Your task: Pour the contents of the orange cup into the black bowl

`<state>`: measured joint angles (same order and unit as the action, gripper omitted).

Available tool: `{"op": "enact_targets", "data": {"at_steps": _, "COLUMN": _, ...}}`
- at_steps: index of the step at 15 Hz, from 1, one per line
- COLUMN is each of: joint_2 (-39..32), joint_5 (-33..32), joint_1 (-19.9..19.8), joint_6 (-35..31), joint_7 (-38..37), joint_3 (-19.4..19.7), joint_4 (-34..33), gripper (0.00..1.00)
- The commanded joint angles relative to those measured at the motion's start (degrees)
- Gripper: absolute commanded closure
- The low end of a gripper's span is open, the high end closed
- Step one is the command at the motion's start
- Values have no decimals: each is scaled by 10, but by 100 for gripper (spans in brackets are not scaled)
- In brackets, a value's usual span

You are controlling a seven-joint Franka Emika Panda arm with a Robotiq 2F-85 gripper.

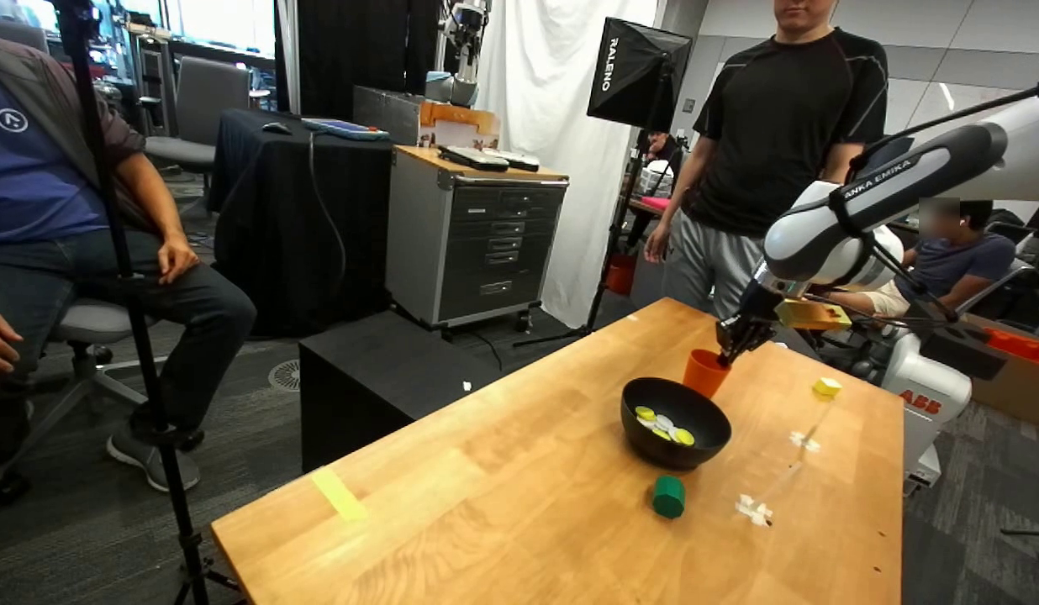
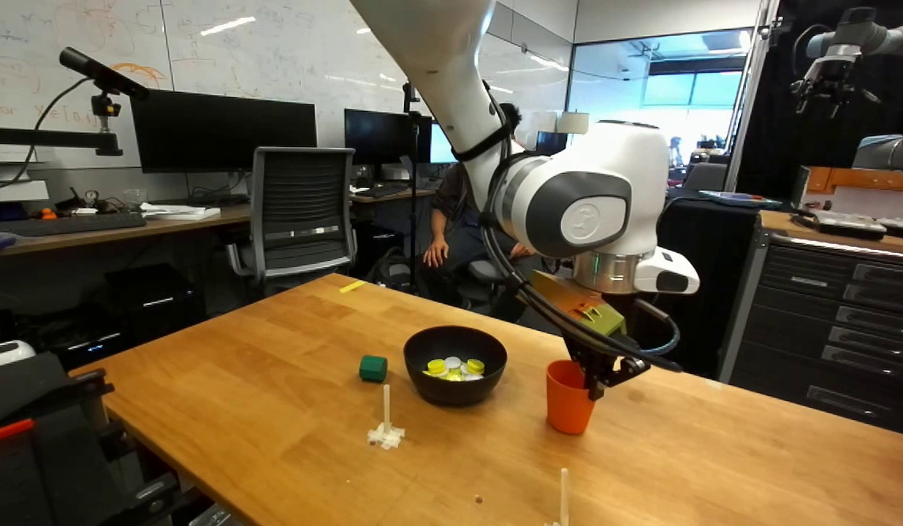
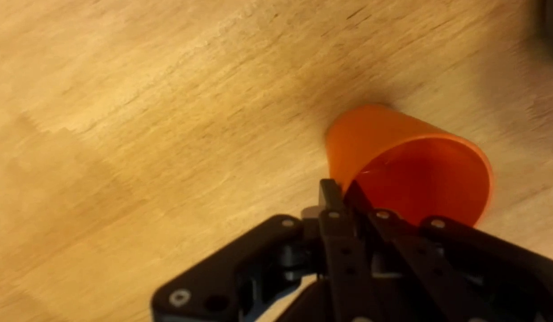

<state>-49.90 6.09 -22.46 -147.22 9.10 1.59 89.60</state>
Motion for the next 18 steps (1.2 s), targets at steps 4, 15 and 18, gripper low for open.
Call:
{"op": "enact_targets", "data": {"at_steps": 4, "joint_2": -38, "joint_5": 10, "joint_1": 2, "joint_6": 34, "joint_7": -23, "joint_3": 10, "joint_4": -64, "gripper": 52}}
{"op": "enact_targets", "data": {"at_steps": 15, "joint_2": 119, "joint_5": 53, "joint_1": -60, "joint_6": 143, "joint_7": 126, "joint_3": -41, "joint_4": 50, "gripper": 0}}
{"op": "enact_targets", "data": {"at_steps": 18, "joint_2": 181, "joint_5": -18, "joint_1": -23, "joint_6": 255, "joint_7": 110, "joint_3": 22, "joint_4": 78, "gripper": 0}}
